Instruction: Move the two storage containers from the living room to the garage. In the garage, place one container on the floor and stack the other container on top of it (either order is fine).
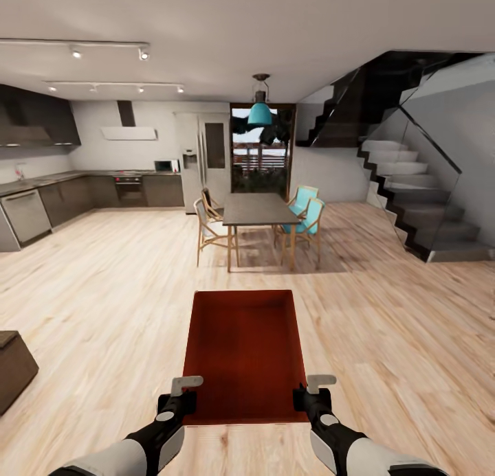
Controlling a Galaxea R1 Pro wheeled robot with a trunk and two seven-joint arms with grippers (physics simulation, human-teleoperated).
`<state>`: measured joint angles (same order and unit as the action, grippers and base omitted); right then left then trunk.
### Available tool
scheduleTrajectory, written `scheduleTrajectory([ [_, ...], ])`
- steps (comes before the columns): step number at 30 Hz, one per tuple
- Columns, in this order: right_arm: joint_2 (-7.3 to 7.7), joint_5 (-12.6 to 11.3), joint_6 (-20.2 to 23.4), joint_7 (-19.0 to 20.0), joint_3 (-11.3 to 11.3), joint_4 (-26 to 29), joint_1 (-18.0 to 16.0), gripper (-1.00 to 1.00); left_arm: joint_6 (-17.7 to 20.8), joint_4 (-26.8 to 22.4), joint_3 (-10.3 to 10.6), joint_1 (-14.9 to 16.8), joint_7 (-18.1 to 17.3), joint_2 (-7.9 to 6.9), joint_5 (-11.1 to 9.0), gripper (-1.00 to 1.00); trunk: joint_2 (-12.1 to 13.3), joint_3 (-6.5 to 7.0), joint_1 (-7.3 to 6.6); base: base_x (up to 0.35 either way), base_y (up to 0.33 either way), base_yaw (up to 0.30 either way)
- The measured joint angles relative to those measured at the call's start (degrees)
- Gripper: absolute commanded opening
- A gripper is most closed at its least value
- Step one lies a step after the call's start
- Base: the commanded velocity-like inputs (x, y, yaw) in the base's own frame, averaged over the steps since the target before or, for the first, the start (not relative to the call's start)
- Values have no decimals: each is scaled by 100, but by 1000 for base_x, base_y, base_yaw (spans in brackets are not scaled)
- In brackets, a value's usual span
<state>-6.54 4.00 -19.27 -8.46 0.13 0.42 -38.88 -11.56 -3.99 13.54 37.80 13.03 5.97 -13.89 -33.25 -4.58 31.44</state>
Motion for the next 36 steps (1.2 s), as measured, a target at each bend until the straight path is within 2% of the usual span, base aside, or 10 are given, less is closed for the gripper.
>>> scheduleTrajectory([
  [11, 0, -2, -7, 0, 3, -2, 0, -100, 1, -3, -4, 0, 0, 0, 10, -100, 0, -4, 0, 321, 0, -40],
  [36, -6, -30, -12, -5, -16, -10, 1, -100, 3, 0, -2, 1, -17, -7, 5, -100, 0, -4, 0, 321, 0, -228],
])
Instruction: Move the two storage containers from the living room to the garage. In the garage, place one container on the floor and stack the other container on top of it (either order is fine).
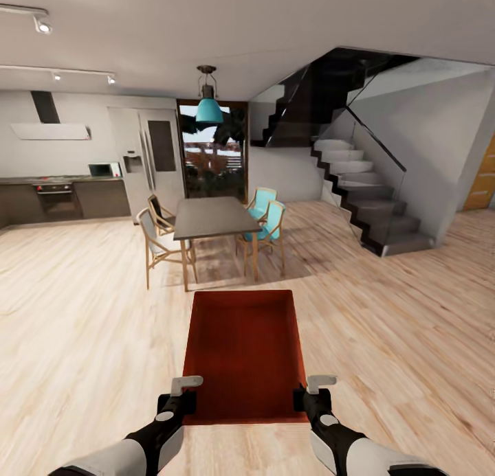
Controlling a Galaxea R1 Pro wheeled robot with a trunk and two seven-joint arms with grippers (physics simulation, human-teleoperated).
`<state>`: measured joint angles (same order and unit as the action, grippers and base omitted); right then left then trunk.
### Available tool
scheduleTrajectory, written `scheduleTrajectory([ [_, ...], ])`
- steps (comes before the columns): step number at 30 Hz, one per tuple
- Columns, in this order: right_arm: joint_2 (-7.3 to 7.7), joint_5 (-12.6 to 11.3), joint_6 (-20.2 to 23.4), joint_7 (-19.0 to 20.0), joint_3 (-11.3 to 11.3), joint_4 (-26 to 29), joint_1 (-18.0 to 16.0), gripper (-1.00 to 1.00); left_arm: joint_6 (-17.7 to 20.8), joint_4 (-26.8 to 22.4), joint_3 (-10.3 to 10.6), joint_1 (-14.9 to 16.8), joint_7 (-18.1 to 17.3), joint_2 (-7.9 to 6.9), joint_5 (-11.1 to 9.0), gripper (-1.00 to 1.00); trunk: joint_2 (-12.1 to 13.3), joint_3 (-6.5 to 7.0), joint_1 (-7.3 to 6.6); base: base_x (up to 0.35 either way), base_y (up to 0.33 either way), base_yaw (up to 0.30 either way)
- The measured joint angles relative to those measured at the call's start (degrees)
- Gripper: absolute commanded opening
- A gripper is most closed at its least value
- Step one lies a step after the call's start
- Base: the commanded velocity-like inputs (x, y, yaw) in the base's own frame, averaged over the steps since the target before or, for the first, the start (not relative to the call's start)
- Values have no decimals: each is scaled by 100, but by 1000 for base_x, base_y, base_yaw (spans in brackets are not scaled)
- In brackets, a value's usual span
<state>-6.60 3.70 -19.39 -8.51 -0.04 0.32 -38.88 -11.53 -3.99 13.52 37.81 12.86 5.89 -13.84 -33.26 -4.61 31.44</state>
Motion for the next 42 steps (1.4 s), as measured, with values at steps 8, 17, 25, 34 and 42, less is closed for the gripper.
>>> scheduleTrajectory([
  [8, -1, -8, 0, -1, -5, -3, 0, -100, 3, 2, -7, 0, -3, -1, 8, -100, 0, 0, 0, 321, 0, -233],
  [17, -1, -17, 0, 0, -9, -5, 1, -100, 9, 2, -12, 1, -1, -1, 20, -100, 0, 0, 0, 321, 0, -234],
  [25, 6, 2, 5, 4, 11, -8, 1, -100, 20, 0, -16, 1, 12, 8, 30, -100, 0, 0, 0, 321, 0, -234],
  [34, 0, -14, 0, 0, -6, -6, 1, -100, 11, 2, -18, 1, 0, 0, 29, -100, 0, 0, 0, 321, 0, -235],
  [42, -1, -15, 0, 0, -8, -5, 1, -100, 7, 3, -18, 1, -2, 0, 26, -100, 0, 0, 0, 321, 0, -236],
])
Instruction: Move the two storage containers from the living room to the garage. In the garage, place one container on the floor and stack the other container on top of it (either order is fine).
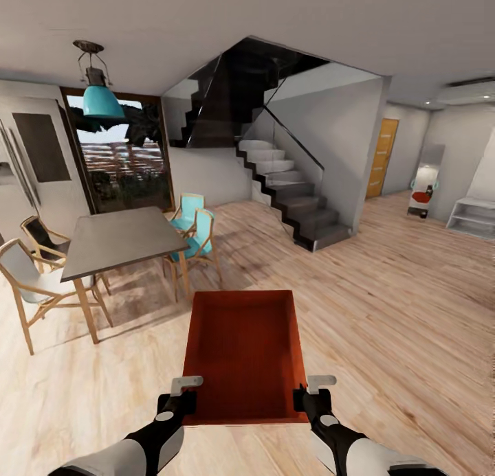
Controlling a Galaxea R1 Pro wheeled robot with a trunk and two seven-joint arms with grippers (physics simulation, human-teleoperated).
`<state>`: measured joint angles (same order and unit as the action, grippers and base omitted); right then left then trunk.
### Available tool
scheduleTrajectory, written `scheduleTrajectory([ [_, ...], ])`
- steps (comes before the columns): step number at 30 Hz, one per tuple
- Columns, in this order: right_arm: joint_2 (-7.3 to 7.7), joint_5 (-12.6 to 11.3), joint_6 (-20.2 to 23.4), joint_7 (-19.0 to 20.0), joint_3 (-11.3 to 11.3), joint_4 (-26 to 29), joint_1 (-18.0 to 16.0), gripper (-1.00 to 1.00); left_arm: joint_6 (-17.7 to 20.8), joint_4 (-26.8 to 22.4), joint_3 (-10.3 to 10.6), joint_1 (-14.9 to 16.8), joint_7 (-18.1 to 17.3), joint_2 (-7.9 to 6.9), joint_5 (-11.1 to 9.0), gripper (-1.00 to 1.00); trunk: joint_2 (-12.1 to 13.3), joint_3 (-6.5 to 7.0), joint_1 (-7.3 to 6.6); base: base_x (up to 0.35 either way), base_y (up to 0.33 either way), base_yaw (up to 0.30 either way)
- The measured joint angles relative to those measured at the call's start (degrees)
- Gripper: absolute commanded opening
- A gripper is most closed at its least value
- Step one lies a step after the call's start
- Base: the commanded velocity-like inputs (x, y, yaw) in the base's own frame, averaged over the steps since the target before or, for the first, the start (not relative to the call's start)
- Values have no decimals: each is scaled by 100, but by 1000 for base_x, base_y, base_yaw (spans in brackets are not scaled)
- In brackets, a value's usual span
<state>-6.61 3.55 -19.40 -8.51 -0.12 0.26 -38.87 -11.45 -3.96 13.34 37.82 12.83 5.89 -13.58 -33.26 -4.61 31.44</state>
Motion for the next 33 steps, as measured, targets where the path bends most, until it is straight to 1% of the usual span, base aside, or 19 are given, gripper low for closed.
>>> scheduleTrajectory([
  [33, 0, 0, 0, 0, 0, 0, 0, -100, -1, 0, 1, 0, 0, 0, -1, -100, 0, 0, 0, 321, 0, -240],
])
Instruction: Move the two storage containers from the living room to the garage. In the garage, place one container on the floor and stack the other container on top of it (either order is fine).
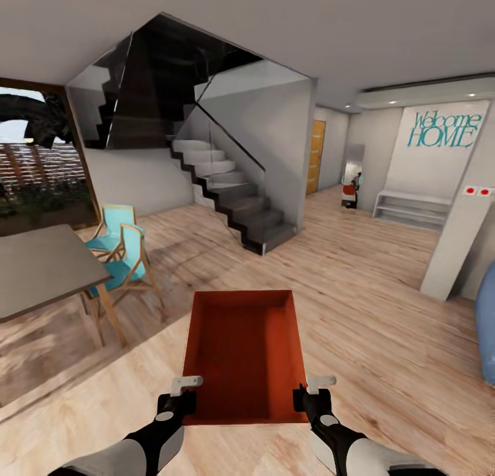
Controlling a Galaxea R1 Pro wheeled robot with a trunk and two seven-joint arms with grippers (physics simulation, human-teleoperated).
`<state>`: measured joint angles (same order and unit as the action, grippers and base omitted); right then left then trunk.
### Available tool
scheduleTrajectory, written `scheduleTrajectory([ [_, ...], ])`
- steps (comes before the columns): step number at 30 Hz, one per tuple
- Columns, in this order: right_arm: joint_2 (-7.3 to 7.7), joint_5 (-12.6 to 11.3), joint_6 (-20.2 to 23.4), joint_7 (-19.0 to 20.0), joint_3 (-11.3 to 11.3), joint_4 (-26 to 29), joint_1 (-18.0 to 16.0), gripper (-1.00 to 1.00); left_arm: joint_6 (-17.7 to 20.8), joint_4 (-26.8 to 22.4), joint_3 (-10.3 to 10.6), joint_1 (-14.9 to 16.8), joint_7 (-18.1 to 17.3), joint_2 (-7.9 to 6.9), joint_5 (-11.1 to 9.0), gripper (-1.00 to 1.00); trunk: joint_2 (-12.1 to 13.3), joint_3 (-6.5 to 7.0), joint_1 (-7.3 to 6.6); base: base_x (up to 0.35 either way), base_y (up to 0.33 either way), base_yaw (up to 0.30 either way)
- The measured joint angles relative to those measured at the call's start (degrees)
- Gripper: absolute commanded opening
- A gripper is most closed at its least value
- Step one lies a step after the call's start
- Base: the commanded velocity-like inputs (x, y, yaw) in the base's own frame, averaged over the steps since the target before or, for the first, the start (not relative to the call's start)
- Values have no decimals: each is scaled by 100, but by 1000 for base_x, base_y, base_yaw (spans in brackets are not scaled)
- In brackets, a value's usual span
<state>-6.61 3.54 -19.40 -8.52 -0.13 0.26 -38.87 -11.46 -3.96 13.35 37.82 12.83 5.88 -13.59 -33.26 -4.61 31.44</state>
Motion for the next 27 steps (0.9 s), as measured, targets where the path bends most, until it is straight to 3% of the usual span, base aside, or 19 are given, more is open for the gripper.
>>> scheduleTrajectory([
  [27, 0, 3, -1, 0, -1, 2, 0, -100, -8, 2, 9, 0, 0, 0, -14, -100, 0, 0, 0, 321, 0, -243],
])
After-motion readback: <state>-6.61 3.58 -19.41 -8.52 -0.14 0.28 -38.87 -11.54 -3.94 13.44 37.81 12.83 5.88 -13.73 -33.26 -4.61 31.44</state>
